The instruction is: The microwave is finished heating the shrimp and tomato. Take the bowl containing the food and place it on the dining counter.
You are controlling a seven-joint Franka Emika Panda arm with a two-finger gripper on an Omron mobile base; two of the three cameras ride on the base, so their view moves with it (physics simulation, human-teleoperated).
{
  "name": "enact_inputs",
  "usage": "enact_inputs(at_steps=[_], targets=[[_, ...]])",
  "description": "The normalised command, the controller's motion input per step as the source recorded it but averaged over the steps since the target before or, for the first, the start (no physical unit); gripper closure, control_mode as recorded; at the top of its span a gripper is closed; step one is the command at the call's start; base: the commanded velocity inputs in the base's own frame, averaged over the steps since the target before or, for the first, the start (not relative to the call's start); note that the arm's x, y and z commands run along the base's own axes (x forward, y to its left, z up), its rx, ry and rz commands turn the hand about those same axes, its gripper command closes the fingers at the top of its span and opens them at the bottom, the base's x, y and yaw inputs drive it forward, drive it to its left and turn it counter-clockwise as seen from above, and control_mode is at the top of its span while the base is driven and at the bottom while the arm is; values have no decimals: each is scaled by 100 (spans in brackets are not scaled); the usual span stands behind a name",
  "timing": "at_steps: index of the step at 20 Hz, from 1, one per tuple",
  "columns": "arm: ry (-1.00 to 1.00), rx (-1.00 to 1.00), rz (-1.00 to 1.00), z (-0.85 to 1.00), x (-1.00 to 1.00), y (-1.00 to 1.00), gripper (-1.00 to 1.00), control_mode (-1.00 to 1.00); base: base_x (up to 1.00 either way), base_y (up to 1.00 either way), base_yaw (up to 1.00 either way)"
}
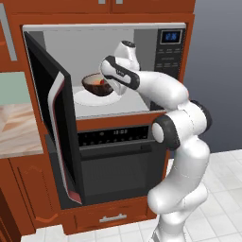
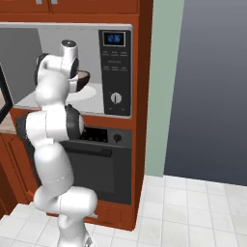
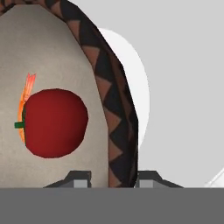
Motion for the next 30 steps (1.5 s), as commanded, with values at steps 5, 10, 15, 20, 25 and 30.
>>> enact_inputs(at_steps=[5, 10, 15, 20, 25, 30], targets=[[-37, 10, 0, 0, -100, -55, 100, -100, 0, 0, 0], [-32, 15, 0, 26, -100, -51, 100, -100, 0, 0, 0], [-3, 7, 1, 61, -100, -21, 100, -100, 0, 0, 0], [2, 2, 4, 59, -100, -23, 100, -100, 0, 0, 0], [18, -1, 9, 27, -100, -30, 100, -100, 0, 0, 0], [2, -1, 1, 0, -31, -2, 100, -100, 0, 0, 0]])
